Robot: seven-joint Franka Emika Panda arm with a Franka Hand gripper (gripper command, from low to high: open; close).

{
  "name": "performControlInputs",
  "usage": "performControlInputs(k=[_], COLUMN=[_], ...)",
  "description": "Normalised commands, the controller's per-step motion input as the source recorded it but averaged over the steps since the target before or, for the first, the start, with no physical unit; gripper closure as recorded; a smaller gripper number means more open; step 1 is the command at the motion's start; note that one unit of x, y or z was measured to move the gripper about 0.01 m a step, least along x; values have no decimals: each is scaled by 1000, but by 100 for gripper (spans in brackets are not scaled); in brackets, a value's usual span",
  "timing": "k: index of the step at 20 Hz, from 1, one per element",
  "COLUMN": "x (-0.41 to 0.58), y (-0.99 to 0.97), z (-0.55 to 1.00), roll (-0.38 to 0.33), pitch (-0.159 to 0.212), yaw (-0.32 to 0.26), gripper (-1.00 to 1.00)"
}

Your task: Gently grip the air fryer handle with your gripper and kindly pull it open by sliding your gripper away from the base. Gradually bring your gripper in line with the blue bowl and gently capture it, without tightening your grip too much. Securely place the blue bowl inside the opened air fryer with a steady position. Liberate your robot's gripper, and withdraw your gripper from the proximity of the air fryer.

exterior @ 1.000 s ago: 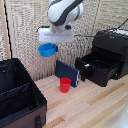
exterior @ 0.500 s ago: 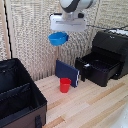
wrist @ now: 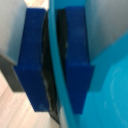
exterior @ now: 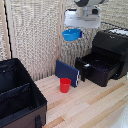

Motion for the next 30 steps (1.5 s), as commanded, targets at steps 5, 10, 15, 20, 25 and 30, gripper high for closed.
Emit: performControlInputs(k=[5,10,15,20,25,30], x=[-170,-109,-86,-46,-23,2], y=[-480,-605,-662,-610,-541,-13], z=[-314,-307,-341,-434,-471,-611], roll=[0,0,0,0,-4,-127], pitch=[-78,-49,-45,-54,-43,-30], yaw=[-286,-238,-216,-236,-203,-67], gripper=[100,100,100,100,100,100])
